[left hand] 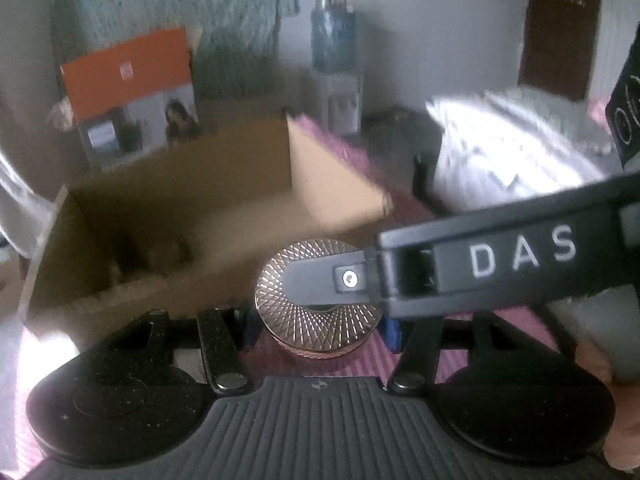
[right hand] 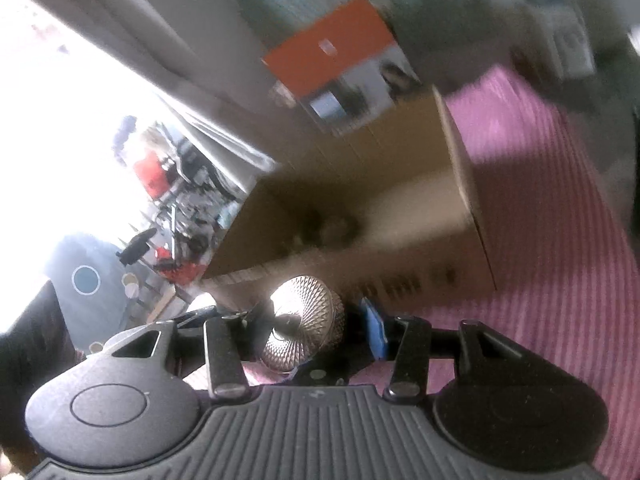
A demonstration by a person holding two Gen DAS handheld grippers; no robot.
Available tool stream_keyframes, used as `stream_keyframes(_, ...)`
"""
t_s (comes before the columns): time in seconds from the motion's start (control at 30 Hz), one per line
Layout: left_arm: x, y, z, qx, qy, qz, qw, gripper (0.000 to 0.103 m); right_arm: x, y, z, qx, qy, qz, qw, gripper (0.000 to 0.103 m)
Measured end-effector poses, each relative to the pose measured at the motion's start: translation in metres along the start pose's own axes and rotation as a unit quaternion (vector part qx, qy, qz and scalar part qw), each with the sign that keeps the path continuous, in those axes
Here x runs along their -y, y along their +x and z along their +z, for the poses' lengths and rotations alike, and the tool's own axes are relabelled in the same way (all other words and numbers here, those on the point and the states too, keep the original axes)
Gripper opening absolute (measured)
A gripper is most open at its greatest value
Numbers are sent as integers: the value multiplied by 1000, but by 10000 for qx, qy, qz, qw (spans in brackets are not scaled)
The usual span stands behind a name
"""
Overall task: Organize rigid objects
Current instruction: 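Carry the rose-gold jar into the cardboard box and open both grippers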
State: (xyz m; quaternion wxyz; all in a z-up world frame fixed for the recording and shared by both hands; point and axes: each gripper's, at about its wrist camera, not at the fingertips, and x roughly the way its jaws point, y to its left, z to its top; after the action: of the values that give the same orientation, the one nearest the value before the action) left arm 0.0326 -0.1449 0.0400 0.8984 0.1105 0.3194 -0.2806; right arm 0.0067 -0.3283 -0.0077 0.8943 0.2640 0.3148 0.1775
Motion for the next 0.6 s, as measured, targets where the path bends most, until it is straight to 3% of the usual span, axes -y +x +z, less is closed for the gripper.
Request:
stream_keyframes(0.1,-13,-4,26,162,-85,-5,9998,56,-15,-1,28,133,-294,65,9995,50)
stream_keyframes(0.23,-36,15,56,88,-448,-25,9990,56,-20,19,67,16,-500,106,9987,50)
stream_keyframes(0.4,-68,64,80,-381,-1097,32,9932,56,-10,70,109,-549,-539,44,9970,50)
stream_keyframes(0.6,-96,121,91,-924,-1819,133,9789,56,12,134,139,-1253,-489,-114,9908,50)
